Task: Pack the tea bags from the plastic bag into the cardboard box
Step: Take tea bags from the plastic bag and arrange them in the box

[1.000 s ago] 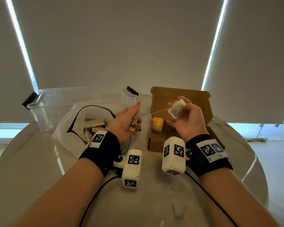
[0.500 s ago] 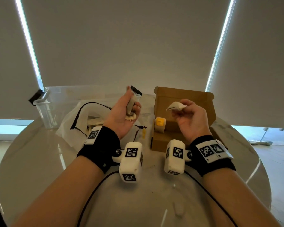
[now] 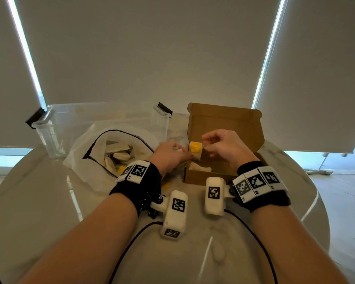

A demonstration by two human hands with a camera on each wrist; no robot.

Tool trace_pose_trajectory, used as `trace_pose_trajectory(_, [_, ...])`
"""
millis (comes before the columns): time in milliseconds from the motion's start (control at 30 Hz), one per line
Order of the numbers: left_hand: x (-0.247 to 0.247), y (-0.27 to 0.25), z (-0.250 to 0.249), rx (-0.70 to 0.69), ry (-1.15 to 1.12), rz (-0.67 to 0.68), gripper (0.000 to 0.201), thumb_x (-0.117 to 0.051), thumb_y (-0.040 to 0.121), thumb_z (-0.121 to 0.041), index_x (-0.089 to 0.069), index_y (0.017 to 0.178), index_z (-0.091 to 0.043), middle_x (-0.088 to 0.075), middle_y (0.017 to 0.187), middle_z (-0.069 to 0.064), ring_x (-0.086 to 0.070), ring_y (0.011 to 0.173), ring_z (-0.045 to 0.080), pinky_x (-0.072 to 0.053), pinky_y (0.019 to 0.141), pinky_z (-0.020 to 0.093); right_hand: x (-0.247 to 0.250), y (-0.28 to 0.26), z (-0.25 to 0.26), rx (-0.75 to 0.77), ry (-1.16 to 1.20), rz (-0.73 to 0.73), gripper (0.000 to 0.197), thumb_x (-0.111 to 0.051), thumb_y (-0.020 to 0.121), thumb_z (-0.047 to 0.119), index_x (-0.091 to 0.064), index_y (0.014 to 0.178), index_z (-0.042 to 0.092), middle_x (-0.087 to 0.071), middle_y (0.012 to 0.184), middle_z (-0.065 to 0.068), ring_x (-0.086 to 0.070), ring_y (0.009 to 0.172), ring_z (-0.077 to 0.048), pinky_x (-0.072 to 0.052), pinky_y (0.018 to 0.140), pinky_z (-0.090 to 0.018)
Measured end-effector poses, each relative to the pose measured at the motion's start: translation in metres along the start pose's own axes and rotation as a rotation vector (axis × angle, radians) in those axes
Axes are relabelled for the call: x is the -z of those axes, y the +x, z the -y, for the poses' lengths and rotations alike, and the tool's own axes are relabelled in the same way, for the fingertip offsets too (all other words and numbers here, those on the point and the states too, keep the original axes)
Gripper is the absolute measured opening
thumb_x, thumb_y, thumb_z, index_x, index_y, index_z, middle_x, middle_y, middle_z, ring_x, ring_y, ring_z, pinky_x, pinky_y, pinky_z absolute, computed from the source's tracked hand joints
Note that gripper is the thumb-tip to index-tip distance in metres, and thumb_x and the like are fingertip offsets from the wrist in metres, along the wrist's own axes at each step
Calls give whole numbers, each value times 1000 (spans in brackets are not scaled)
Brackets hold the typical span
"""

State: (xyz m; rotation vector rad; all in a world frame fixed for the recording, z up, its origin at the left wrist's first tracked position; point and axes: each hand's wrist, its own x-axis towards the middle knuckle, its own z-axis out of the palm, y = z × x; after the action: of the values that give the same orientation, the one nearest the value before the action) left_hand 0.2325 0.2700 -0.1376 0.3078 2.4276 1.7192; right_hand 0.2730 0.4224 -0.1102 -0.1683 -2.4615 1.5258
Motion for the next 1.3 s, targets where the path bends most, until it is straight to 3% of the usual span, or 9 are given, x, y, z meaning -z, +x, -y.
trace_pose_trajectory(133, [-1, -1, 1, -6, 13, 1, 29, -73, 79, -19, -60, 104, -14, -64, 96, 8, -61, 83, 18, -54, 68, 29, 4, 0, 1, -33, -381, 281, 10, -67, 84, 19, -68, 94, 19, -65, 97, 1, -57, 88, -12, -46, 83, -31])
trace_pose_trajectory(333, [-1, -2, 2, 65, -140, 57, 29, -68, 82, -8, -56, 108, -13, -62, 94, 12, -58, 71, 15, -49, 53, 22, -16, 12, 0, -210, -616, 353, 26, -72, 79, 21, -68, 104, 12, -61, 83, -1, -52, 70, -12, -42, 61, -26])
trace_pose_trajectory(467, [3, -3, 2, 113, -225, 76, 44, -70, 79, -7, -49, 117, -17, -58, 93, 7, -58, 71, 13, -51, 54, 22, -13, 14, -4, -247, -355, 184, 7, -67, 84, 15, -66, 91, 16, -62, 86, -3, -55, 74, -14, -46, 63, -27])
trace_pose_trajectory(600, [5, -5, 1, 149, -259, 86, 53, -70, 79, -6, -46, 125, -15, -57, 93, 6, -58, 71, 12, -52, 52, 20, -15, 13, -2, -345, -53, 7, 14, -57, 89, -1, -62, 102, 1, -60, 77, -12, -59, 63, -18, -54, 62, -28])
trace_pose_trajectory(833, [7, -5, 1, 149, -262, 113, 44, -66, 81, -1, -50, 120, -13, -58, 90, 9, -58, 68, 12, -53, 51, 18, -34, 20, -3, -408, 152, 15, 18, -58, 80, -14, -60, 96, -5, -59, 75, -13, -61, 68, -22, -56, 74, -34])
trace_pose_trajectory(967, [7, -4, 3, 138, -250, 112, 45, -66, 81, -3, -49, 121, -14, -58, 92, 8, -58, 68, 12, -53, 55, 20, -43, 33, -10, -399, 197, -108, 15, -62, 83, -5, -61, 98, -3, -64, 92, -13, -65, 91, -24, -56, 84, -37])
trace_pose_trajectory(1100, [8, -2, 5, 131, -243, 107, 51, -67, 81, -4, -48, 127, -13, -59, 99, 10, -59, 72, 13, -53, 55, 20, -45, 32, -4, -476, 376, -46, 9, -60, 83, -8, -56, 87, -1, -60, 82, -10, -65, 82, -21, -57, 67, -21])
trace_pose_trajectory(1200, [11, -1, 4, 106, -308, 79, 56, -69, 81, -5, -42, 130, -13, -58, 104, 13, -61, 69, 13, -54, 55, 20, -41, 25, 1, -470, 434, -62, 12, -59, 84, -9, -56, 91, 0, -64, 90, -15, -67, 83, -24, -59, 62, -25])
trace_pose_trajectory(1300, [16, 2, 1, 65, -448, 70, 53, -67, 85, -14, -42, 131, -8, -60, 93, 12, -60, 59, 10, -52, 54, 20, -33, 19, 6, -409, 347, -95, 10, -59, 86, -5, -61, 90, 4, -65, 84, -12, -65, 74, -18, -58, 74, -28])
